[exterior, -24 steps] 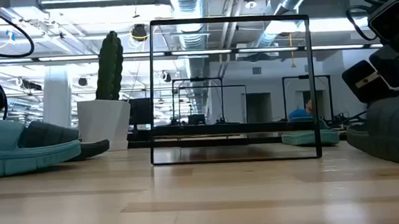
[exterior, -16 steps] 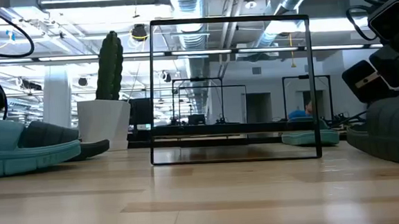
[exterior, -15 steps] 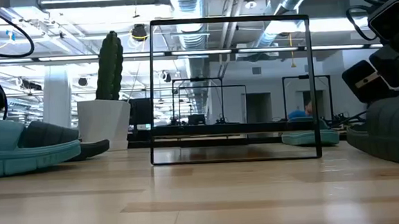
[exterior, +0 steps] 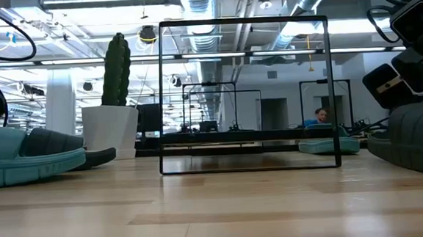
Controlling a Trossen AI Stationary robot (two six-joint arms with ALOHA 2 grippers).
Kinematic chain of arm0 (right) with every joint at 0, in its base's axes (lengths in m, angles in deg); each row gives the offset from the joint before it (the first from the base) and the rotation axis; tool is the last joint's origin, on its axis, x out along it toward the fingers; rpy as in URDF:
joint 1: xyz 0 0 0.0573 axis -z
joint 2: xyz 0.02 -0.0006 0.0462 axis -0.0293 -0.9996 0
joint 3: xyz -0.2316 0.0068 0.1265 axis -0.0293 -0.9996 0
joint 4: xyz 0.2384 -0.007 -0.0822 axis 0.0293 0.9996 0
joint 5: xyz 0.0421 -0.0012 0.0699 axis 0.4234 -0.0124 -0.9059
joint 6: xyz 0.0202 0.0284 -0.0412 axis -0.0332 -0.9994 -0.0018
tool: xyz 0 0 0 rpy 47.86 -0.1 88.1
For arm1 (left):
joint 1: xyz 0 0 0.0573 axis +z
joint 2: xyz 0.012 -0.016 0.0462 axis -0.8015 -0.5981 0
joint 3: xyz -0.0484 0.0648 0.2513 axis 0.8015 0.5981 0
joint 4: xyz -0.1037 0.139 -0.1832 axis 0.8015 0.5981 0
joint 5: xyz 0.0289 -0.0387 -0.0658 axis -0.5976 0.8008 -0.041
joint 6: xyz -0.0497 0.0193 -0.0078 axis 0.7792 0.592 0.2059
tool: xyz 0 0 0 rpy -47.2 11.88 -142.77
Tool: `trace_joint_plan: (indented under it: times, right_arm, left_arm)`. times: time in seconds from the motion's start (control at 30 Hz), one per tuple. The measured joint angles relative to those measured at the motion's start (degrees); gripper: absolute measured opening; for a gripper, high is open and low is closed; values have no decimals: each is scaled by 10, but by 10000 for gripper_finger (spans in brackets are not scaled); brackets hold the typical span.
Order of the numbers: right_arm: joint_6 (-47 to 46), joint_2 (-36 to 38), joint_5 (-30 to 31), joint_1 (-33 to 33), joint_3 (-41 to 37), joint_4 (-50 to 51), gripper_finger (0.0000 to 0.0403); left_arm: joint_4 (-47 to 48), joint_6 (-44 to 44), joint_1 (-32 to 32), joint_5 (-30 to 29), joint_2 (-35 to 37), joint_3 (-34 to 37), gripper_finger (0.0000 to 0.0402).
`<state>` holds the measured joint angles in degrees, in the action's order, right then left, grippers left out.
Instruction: Pick and place slides into the shelf
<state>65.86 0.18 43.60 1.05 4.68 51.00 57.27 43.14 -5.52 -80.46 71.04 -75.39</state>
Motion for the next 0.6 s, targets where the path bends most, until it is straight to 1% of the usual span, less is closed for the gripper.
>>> trace_joint_plan:
  times: [0.6]
  right_arm:
    - [0, 0, 0, 0, 0, 0, 114]
  left_arm:
    - [0, 0, 0, 0, 0, 0, 55]
